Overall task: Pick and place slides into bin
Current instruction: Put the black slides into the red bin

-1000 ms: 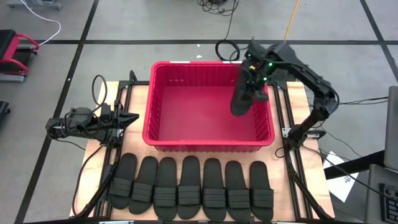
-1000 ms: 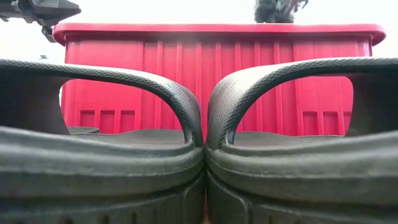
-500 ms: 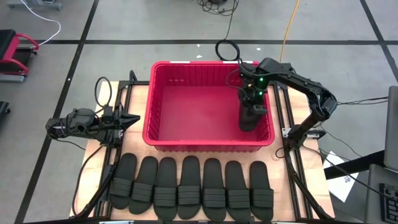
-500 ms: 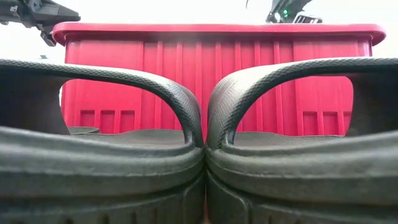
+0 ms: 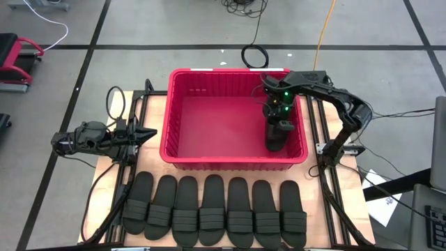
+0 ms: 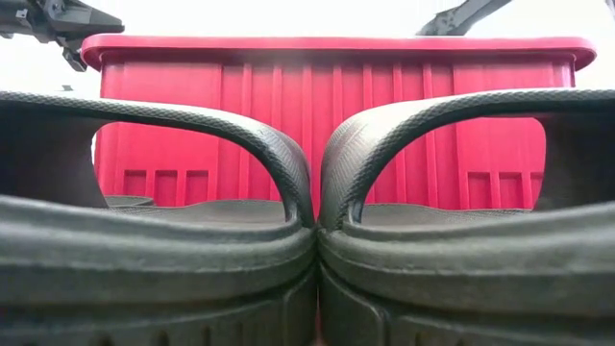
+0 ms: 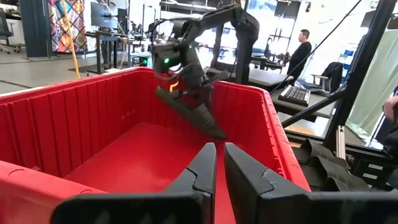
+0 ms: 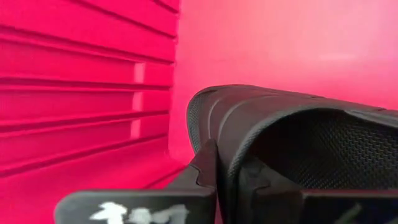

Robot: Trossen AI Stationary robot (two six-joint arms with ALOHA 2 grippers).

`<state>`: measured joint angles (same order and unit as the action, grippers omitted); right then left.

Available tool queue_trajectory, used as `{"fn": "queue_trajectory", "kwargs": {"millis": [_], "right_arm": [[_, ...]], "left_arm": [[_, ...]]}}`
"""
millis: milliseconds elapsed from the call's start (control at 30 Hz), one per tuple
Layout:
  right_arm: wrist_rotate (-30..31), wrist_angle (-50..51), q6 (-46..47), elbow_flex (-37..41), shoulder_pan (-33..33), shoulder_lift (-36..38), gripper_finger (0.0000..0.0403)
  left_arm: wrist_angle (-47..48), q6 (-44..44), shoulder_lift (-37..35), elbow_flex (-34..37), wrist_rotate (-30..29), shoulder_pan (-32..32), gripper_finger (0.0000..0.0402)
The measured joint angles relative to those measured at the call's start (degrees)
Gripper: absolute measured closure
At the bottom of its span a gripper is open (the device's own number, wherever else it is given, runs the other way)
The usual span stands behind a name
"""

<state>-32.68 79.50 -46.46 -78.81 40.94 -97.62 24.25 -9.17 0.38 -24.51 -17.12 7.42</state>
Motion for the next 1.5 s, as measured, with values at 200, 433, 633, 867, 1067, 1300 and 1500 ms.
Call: {"fn": "queue_trajectory", "kwargs": {"millis": [200,433,633,867,1067,1300,1500], "right_arm": [[2.1,-2.4,0.6,0.0,0.2,-4.1,0.0399],[6.0,-4.9,1.5,0.0,0.4,-6.9,0.0399],[9.7,-6.7,1.0,0.0,0.3,-7.2,0.0399],[10.2,-9.2,0.9,0.0,0.4,-7.2,0.0389],[11.4,-9.9,1.5,0.0,0.4,-7.2,0.0337],[14.9,-9.8,3.3,0.0,0.3,-7.2,0.0283],[17.4,-9.7,4.0,0.0,0.1,-7.2,0.0271]], "left_arm": [[0.0,0.0,0.0,0.0,0.0,0.0,0.0371],[0.0,0.0,0.0,0.0,-1.5,0.0,0.0371],[0.0,0.0,0.0,0.0,-1.5,0.0,0.0371],[0.0,0.0,0.0,0.0,-1.5,0.0,0.0371],[0.0,0.0,0.0,0.0,-1.5,0.0,0.0371],[0.0,0.0,0.0,0.0,-1.5,0.0,0.0371],[0.0,0.0,0.0,0.0,-1.5,0.0,0.0371]]}}
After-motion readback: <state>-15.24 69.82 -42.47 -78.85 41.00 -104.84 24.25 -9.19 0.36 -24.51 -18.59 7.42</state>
